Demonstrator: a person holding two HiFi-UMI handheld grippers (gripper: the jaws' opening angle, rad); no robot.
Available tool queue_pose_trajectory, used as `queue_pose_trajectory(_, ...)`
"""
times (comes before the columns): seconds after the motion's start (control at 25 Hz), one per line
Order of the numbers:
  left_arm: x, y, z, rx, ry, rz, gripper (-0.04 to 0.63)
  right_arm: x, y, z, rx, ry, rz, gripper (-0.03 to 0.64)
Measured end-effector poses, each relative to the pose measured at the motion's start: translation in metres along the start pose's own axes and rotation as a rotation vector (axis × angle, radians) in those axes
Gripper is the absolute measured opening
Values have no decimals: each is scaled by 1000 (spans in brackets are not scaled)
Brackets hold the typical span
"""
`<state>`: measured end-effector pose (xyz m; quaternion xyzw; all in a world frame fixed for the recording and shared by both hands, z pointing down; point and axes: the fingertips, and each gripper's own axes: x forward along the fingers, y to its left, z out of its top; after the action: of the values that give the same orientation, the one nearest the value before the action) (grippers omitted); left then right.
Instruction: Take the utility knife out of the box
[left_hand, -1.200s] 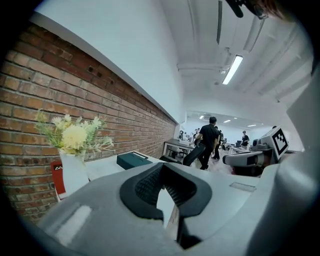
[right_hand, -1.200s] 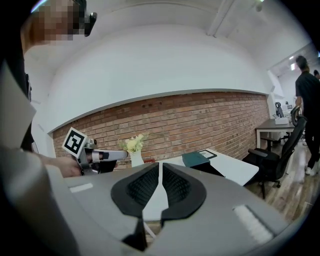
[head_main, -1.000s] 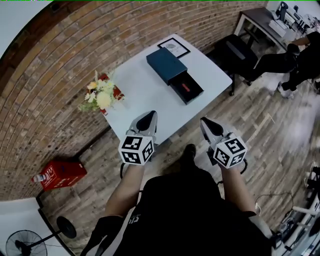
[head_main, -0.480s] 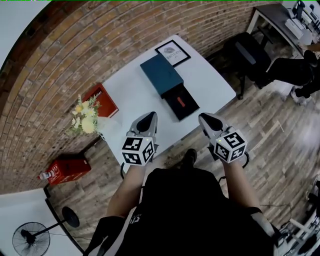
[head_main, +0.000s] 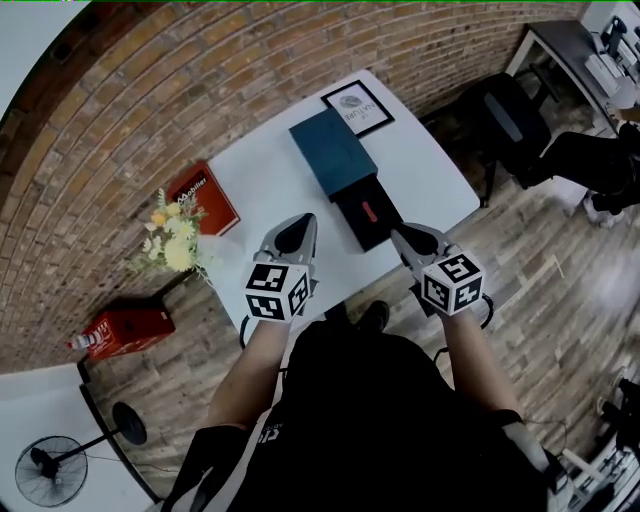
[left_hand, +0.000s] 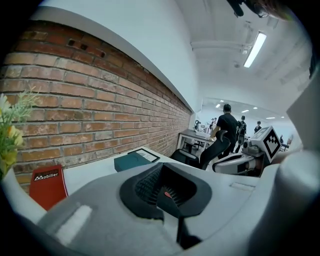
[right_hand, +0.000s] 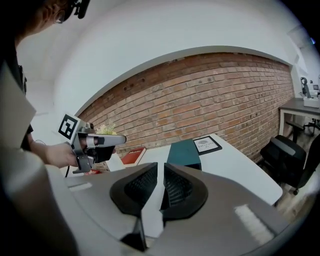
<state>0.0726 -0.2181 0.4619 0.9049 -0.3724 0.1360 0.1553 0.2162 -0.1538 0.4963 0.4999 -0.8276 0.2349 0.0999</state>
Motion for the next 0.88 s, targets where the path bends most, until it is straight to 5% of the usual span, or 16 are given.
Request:
queue_pose_trajectory(0.44, 21, 42, 4, -31, -38, -83, 8, 70, -9, -10, -89, 203, -90, 75)
queue_pose_trajectory(0.88, 34, 56, -12, -91, -10, -82, 8, 108, -25, -59, -143, 452, -65, 128)
